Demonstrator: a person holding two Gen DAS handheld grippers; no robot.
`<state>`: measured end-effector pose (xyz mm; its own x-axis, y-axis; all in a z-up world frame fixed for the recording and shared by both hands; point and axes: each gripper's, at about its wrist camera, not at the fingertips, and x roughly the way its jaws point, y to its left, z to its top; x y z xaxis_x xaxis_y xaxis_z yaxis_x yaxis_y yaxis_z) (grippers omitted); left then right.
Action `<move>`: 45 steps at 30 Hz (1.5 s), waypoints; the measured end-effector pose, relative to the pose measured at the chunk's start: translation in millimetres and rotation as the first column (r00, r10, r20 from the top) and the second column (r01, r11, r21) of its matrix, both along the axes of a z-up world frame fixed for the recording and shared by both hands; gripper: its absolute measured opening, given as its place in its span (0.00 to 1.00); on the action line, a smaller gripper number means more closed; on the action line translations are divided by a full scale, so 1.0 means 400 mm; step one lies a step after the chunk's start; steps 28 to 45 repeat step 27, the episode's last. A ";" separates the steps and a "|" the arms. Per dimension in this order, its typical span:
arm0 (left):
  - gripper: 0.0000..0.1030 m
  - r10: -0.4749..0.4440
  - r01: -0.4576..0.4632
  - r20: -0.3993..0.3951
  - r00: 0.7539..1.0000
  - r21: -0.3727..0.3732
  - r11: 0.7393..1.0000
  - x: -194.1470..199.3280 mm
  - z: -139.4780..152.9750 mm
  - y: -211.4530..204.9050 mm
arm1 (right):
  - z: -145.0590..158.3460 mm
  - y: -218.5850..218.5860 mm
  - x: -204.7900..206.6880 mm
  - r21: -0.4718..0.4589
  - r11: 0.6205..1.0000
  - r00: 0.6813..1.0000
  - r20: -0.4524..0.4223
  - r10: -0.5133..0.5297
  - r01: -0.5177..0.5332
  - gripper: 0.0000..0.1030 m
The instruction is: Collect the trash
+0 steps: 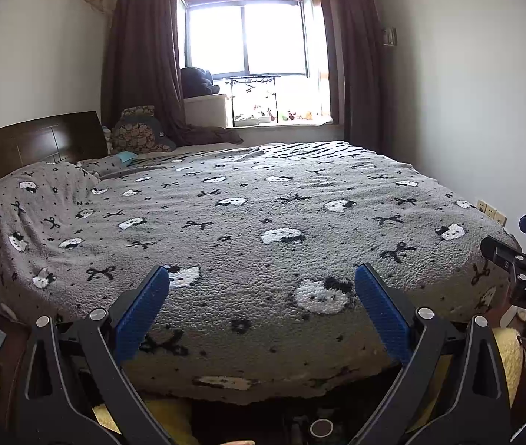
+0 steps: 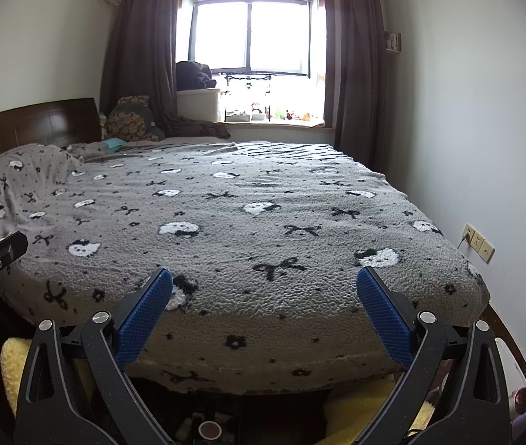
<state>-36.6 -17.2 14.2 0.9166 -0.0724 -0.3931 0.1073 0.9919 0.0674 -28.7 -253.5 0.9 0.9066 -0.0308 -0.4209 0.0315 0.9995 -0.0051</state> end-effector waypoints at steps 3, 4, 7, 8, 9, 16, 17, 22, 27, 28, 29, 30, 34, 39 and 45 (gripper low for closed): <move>0.92 0.004 -0.004 -0.004 1.000 -0.006 1.000 0.002 -0.001 0.001 | 0.000 0.000 0.001 0.000 1.000 1.000 -0.001 -0.001 0.001 0.97; 0.92 0.005 -0.005 -0.006 1.000 -0.009 1.000 0.002 -0.001 0.002 | 0.000 0.000 0.001 0.000 1.000 1.000 -0.001 -0.002 0.002 0.97; 0.92 0.001 -0.001 -0.008 1.000 -0.017 1.000 0.001 0.000 0.004 | -0.001 -0.001 0.001 0.000 1.000 1.000 -0.002 -0.001 0.001 0.97; 0.92 0.001 -0.001 -0.008 1.000 -0.017 1.000 0.002 0.000 0.004 | -0.001 -0.001 0.000 0.000 1.000 1.000 -0.002 -0.001 0.001 0.97; 0.92 0.001 -0.001 -0.006 1.000 -0.017 1.000 0.002 0.000 0.004 | -0.001 -0.001 0.000 0.000 1.000 1.000 -0.002 0.000 0.000 0.97; 0.92 -0.002 0.002 0.002 1.000 -0.018 1.000 -0.001 0.001 0.005 | -0.003 -0.002 0.001 -0.001 1.000 1.000 -0.005 0.002 -0.002 0.97; 0.92 -0.001 0.001 0.001 1.000 -0.017 1.000 -0.001 0.001 0.005 | -0.003 -0.002 0.000 -0.001 1.000 1.000 -0.004 0.002 -0.002 0.97; 0.92 -0.002 0.002 -0.004 1.000 -0.018 1.000 0.000 0.002 0.004 | -0.004 -0.002 0.001 -0.002 1.000 1.000 -0.004 0.003 -0.003 0.97; 0.92 0.001 -0.001 -0.009 1.000 -0.010 1.000 0.003 0.000 0.003 | -0.006 -0.003 0.001 -0.003 1.000 1.000 -0.006 0.010 -0.010 0.97; 0.92 0.001 -0.001 -0.009 1.000 -0.010 1.000 0.003 0.000 0.003 | -0.006 -0.003 0.001 -0.003 1.000 1.000 -0.006 0.010 -0.010 0.97; 0.92 0.001 -0.001 -0.009 1.000 -0.010 1.000 0.003 0.000 0.003 | -0.006 -0.003 0.001 -0.003 1.000 1.000 -0.006 0.010 -0.010 0.97; 0.92 0.001 -0.001 -0.009 1.000 -0.010 1.000 0.003 0.000 0.003 | -0.006 -0.003 0.001 -0.003 1.000 1.000 -0.006 0.010 -0.010 0.97; 0.92 0.001 -0.001 -0.009 1.000 -0.010 1.000 0.003 0.000 0.003 | -0.006 -0.003 0.001 -0.003 1.000 1.000 -0.006 0.010 -0.010 0.97; 0.92 0.001 -0.001 -0.009 1.000 -0.010 1.000 0.003 0.000 0.003 | -0.006 -0.003 0.001 -0.003 1.000 1.000 -0.006 0.010 -0.010 0.97; 0.92 0.001 -0.001 -0.009 1.000 -0.010 1.000 0.003 0.000 0.003 | -0.006 -0.003 0.001 -0.003 1.000 1.000 -0.006 0.010 -0.010 0.97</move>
